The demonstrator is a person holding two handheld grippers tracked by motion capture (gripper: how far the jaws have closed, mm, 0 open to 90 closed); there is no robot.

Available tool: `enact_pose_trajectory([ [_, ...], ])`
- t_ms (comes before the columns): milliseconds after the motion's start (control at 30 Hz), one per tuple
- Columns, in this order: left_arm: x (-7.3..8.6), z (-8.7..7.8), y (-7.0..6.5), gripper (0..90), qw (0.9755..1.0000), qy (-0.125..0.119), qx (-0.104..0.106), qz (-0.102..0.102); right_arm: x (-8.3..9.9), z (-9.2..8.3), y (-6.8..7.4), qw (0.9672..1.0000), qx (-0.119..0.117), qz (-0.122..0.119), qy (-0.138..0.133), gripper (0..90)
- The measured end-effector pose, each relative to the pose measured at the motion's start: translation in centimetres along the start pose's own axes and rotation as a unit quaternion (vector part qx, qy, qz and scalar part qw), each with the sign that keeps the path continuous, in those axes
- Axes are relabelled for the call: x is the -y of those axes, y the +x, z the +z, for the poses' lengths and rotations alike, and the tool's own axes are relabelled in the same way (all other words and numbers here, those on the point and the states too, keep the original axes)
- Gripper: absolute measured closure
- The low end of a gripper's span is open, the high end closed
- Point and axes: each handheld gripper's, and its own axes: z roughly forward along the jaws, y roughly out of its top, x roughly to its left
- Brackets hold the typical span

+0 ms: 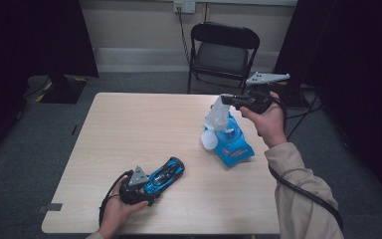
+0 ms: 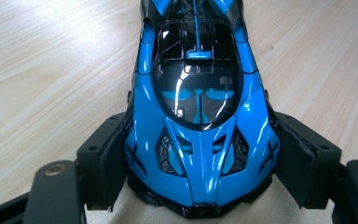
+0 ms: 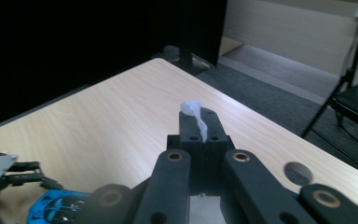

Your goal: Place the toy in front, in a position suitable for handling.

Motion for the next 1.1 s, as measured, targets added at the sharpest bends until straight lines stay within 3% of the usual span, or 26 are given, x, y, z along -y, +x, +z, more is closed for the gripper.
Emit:
enact_pose_trajectory([
  [200, 0.0, 0.0, 0.0, 25.7, 1.0, 0.0, 0.0, 0.0, 0.7, 0.4, 1.2, 0.9995, -0.03, -0.006, -0.001, 90.0],
  [667, 0.0, 0.0, 0.0, 25.6, 1.0, 0.001, 0.0, 0.002, 4.4, 0.1, 3.8, 0.9954, -0.095, -0.011, 0.002, 90.0],
  [1100, 0.0, 0.0, 0.0, 25.7, 1.0, 0.001, 0.0, 0.001, 8.5, -0.9, 5.2, 0.9924, -0.121, -0.012, 0.019, 90.0],
])
